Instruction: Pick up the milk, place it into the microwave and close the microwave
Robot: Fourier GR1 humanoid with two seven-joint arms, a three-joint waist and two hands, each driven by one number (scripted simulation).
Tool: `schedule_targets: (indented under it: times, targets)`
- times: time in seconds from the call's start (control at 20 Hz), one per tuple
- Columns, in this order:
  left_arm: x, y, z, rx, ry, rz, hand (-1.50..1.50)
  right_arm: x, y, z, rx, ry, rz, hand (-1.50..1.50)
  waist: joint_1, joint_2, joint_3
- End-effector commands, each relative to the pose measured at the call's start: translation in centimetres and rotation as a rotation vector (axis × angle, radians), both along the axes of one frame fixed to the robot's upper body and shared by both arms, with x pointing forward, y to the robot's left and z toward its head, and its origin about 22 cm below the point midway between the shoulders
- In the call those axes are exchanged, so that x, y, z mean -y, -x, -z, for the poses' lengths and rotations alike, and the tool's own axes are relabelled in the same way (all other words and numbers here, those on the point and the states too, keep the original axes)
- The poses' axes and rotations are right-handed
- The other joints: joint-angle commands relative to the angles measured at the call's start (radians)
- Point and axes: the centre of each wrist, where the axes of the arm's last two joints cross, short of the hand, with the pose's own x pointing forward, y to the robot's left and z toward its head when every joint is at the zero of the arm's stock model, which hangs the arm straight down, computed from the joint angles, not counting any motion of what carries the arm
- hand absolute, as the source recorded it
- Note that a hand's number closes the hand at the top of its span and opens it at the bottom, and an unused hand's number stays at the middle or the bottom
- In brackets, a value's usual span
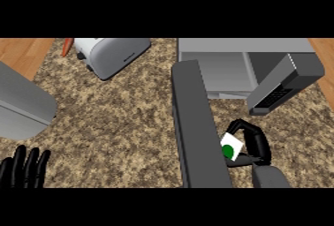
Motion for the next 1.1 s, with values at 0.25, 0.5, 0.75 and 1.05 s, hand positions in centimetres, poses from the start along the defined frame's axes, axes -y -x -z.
schedule_targets:
  times: [0.25, 0.5, 0.75, 1.05]
  targets:
    - [0.3, 0.3, -0.6, -0.003, -0.013, -0.006, -1.50, -5.0, -6.6, -4.9, -0.022, 0.162, 0.106, 1.50, 0.011, 0.002, 0.001]
    - [-1.0, -1.2, 1.4, -0.025, -0.004, 0.020, -1.50, -3.7, -10.6, -5.8, -0.053, 0.255, 0.175, 1.50, 0.021, 0.010, 0.001]
    - [-1.6, -1.1, 0.7, 0.001, 0.002, 0.035, -1.50, -3.4, -14.2, -9.0, -0.058, 0.323, 0.223, 1.50, 0.036, 0.013, 0.001]
    - [-1.5, -0.9, -0.3, 0.007, 0.000, 0.083, -1.50, -1.4, -15.1, -9.5, -0.082, 0.393, 0.382, 1.50, 0.075, 0.031, 0.004]
